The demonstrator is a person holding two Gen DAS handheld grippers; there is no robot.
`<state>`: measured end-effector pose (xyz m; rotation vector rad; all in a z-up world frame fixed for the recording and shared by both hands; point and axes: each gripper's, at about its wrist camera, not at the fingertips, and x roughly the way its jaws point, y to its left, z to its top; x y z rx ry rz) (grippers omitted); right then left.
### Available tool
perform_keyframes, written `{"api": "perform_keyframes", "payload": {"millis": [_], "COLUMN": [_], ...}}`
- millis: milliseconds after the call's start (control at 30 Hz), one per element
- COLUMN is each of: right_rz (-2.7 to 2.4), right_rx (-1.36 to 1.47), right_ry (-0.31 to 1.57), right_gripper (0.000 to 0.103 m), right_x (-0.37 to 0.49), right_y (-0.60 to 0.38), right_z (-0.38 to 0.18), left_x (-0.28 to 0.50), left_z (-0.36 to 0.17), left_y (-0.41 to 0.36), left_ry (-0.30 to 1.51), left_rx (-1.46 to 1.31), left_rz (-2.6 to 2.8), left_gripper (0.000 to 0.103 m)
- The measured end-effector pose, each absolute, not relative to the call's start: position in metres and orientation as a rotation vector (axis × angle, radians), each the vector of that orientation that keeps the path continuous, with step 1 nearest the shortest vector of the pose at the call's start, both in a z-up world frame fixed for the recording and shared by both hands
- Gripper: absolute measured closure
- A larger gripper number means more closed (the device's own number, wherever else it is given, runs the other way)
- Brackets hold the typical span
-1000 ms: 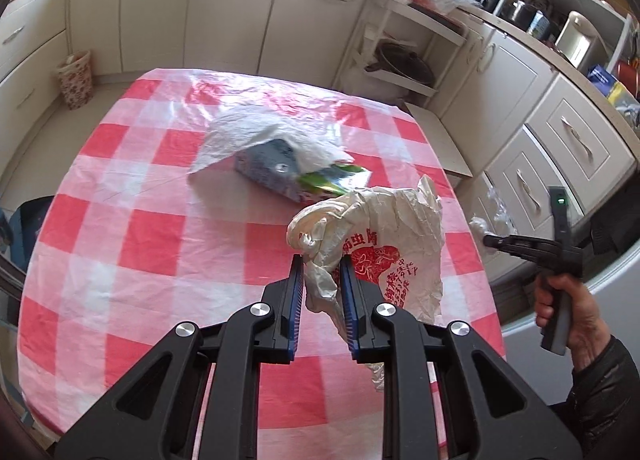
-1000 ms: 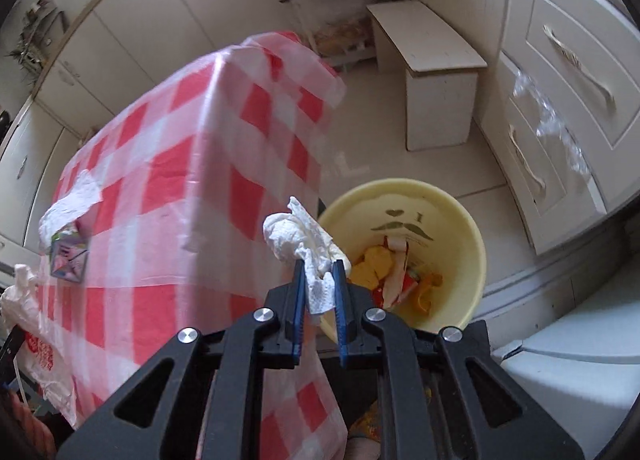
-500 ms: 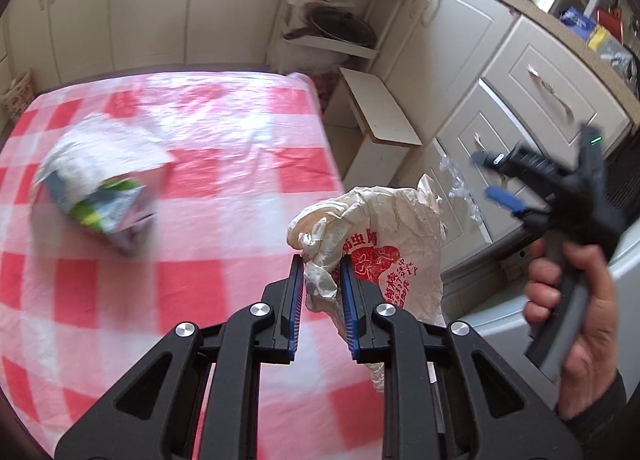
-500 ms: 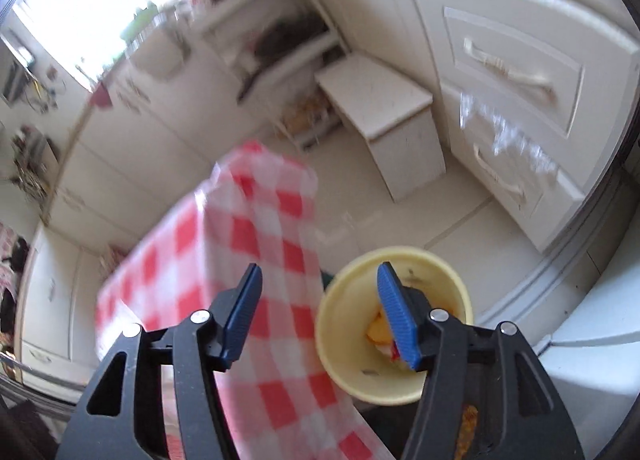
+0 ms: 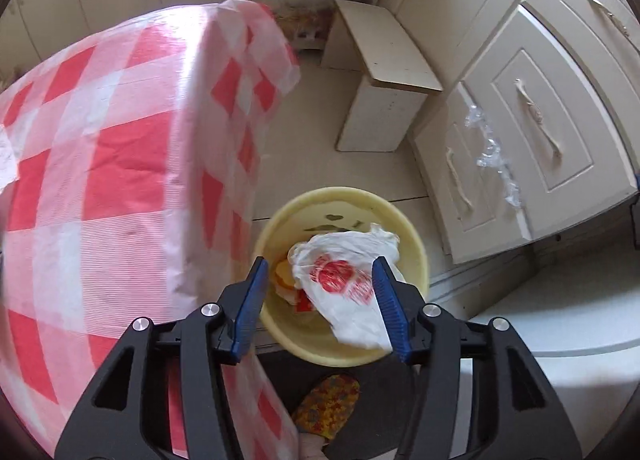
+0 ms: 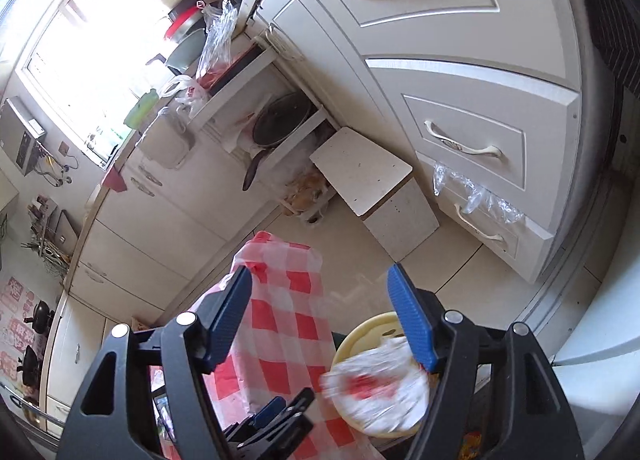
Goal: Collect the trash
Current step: 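Drop the tissue into the yellow bucket with the right gripper while the left drops the bag, then move both grippers back over the table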
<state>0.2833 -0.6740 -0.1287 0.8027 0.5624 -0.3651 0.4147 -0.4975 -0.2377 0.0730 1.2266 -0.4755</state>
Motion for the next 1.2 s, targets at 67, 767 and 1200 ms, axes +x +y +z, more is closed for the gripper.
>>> {"api": "perform_keyframes", "payload": {"millis": [67, 767, 1200], "right_rz": [-0.355, 0.239, 0.340], "right_rx": [0.795, 0.465, 0.044], "right_ry": [0.560, 0.930, 0.936], "right_gripper": [0.035, 0.030, 0.028], "right_x": [0.284, 0.375, 0.418], "right_y": [-0.672, -0.445, -0.318], "right_z": [-0.127, -0.160, -0.180], "left_x": [0.407, 0.413, 0.450], "left_z": [-0.229, -0.187, -0.200], "left_y": [-0.496, -0.137, -0.099], "left_ry": [1.197, 1.166, 1.181], "left_rx": [0.084, -0.360, -0.396], "left_rz": [-0.485, -0.203, -0.204], "left_gripper": [0.052, 0.044, 0.043]}}
